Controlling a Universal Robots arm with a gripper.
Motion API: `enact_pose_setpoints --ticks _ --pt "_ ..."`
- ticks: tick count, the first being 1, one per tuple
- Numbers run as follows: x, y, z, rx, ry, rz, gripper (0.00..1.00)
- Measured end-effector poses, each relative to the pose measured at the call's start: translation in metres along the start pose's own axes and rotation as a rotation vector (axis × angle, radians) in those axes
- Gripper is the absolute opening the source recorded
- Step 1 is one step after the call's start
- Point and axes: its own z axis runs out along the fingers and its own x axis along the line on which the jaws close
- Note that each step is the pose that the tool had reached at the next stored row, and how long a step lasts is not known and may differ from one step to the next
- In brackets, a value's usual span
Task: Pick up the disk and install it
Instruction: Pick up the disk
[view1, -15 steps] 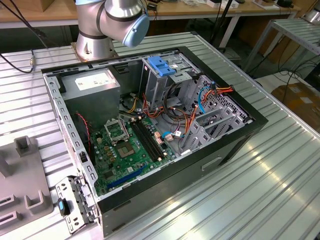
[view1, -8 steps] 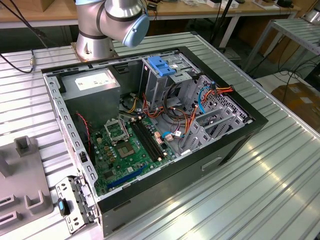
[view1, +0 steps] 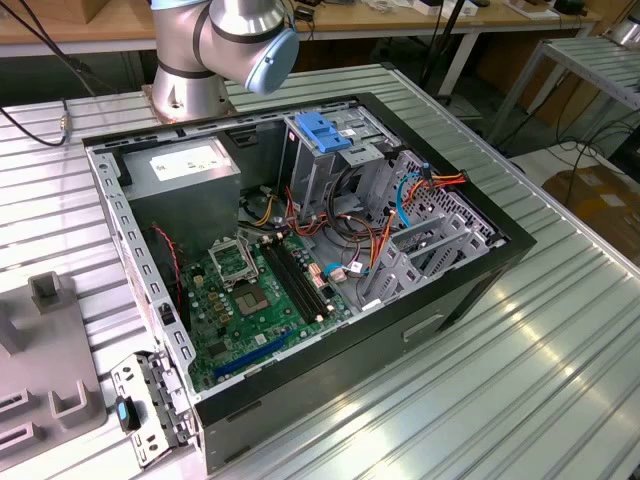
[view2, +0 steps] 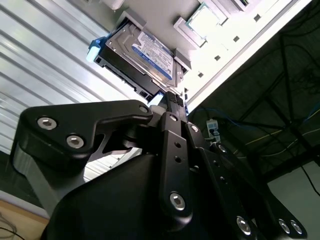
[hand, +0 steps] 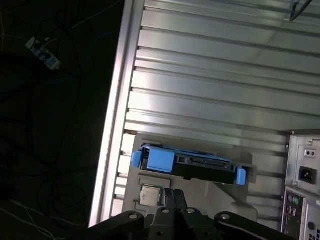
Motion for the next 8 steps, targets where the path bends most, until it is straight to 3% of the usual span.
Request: enact_pose_setpoints --ticks 8 --pt "0.0 0.0 0.0 -0.0007 0.0013 -0.028 0.11"
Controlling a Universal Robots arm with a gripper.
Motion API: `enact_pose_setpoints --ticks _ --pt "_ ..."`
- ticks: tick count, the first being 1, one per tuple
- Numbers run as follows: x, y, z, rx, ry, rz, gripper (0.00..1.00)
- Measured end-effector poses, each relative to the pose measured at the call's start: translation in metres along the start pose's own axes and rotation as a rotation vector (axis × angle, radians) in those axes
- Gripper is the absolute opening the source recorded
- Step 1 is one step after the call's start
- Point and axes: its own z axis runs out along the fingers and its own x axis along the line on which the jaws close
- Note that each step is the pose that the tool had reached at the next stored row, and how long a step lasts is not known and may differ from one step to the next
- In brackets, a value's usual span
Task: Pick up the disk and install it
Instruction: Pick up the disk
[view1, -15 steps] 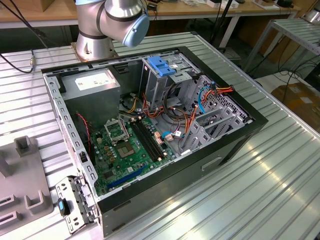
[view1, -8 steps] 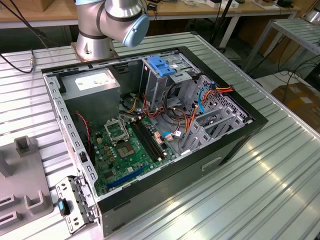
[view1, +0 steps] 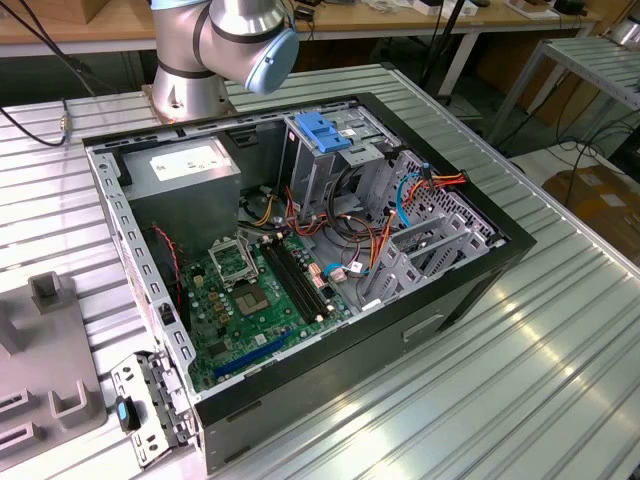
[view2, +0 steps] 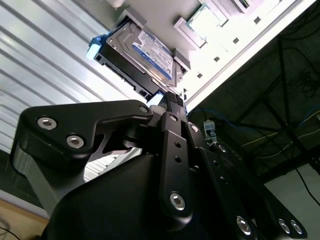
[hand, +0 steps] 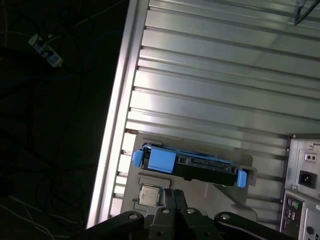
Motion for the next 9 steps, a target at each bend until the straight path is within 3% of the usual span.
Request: enact_pose_setpoints --ticks 9 --pt "0.0 0.0 0.0 -0.0007 0.0014 -0.032 0.11"
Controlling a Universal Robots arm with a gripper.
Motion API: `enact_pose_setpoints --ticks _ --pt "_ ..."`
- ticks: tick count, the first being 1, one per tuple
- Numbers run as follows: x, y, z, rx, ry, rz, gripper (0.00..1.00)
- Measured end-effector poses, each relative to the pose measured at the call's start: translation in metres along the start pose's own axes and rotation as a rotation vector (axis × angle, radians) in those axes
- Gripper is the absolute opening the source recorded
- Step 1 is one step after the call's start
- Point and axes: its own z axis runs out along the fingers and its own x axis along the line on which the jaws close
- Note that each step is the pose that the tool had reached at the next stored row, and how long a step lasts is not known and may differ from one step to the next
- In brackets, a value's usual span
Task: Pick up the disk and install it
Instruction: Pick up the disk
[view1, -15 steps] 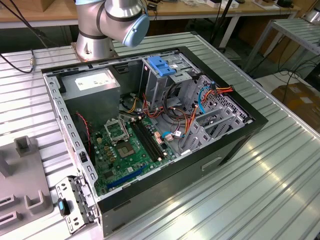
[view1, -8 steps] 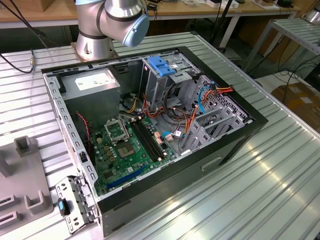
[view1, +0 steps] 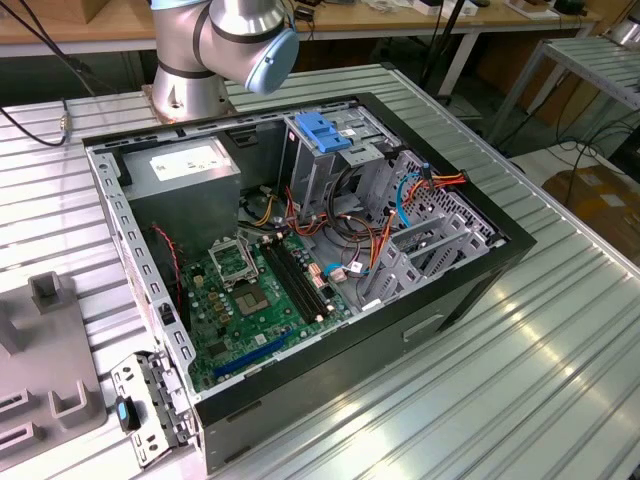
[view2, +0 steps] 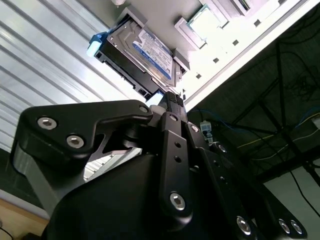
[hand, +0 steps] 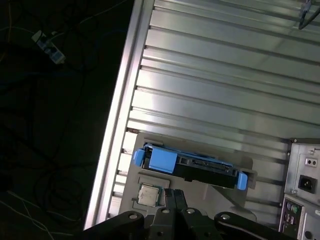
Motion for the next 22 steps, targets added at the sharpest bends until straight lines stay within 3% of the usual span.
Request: enact_pose_setpoints --ticks 22 --pt "0.0 0.0 0.0 -0.002 0.0036 -0.081 0.11"
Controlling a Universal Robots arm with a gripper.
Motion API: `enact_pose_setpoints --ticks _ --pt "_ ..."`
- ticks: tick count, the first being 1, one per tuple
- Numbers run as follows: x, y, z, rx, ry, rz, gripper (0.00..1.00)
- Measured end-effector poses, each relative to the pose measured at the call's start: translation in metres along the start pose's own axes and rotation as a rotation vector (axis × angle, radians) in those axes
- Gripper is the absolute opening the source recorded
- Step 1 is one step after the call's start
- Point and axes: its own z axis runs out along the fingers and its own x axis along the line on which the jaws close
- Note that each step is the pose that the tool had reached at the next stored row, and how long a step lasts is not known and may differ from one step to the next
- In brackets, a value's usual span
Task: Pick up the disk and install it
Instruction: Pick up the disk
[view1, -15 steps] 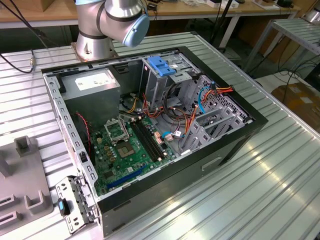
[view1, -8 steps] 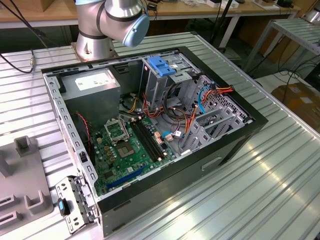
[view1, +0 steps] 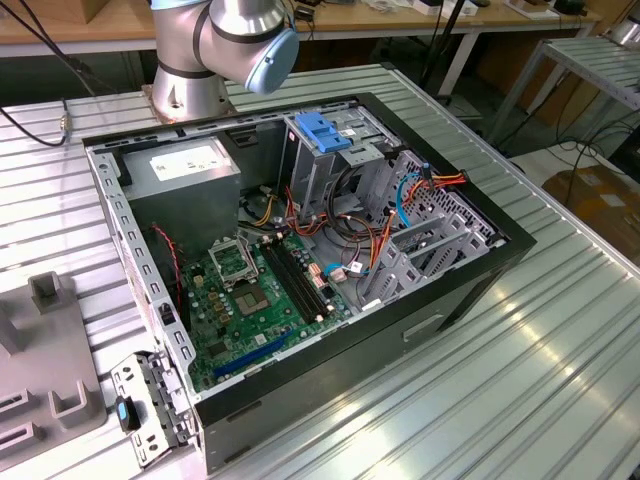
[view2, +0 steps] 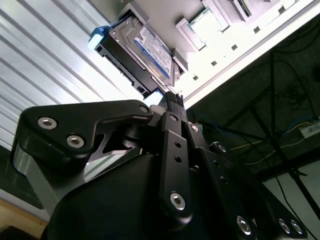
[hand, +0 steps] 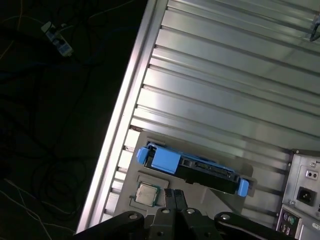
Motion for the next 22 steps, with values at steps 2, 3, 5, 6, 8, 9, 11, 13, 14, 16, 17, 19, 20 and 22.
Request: enact_pose_setpoints --ticks 2,3,5,6,8,9,11,13,14,16,17,19,20,22 --pt "0.0 0.0 0.0 -0.0002 0.0004 -0.008 0.11" --pt "0.0 0.0 0.0 -0.0003 0.0006 -0.012 0.11" --pt "0.0 0.0 0.0 -0.0006 0.0012 -0.026 0.11" --pt "0.0 0.0 0.0 -0.0008 0.0015 -0.032 0.11" --pt "0.0 0.0 0.0 -0.001 0.0018 -0.04 0.11" --pt "0.0 0.0 0.0 -0.001 0.002 -0.043 0.11" --pt "0.0 0.0 0.0 -0.0012 0.0022 -0.05 0.11" --pt "0.0 0.0 0.0 -0.0014 0.0025 -0.057 0.11" --pt "0.0 0.0 0.0 -0.0014 0.0026 -0.059 0.11" --pt "0.0 0.0 0.0 -0.0015 0.0028 -0.061 0.11" --pt "0.0 0.0 0.0 -0.0015 0.0028 -0.062 0.11" --pt "0.0 0.0 0.0 -0.0015 0.0028 -0.063 0.11" --pt "0.0 0.0 0.0 -0.0016 0.0028 -0.063 0.11" --pt "0.0 0.0 0.0 -0.0016 0.0028 -0.064 0.11"
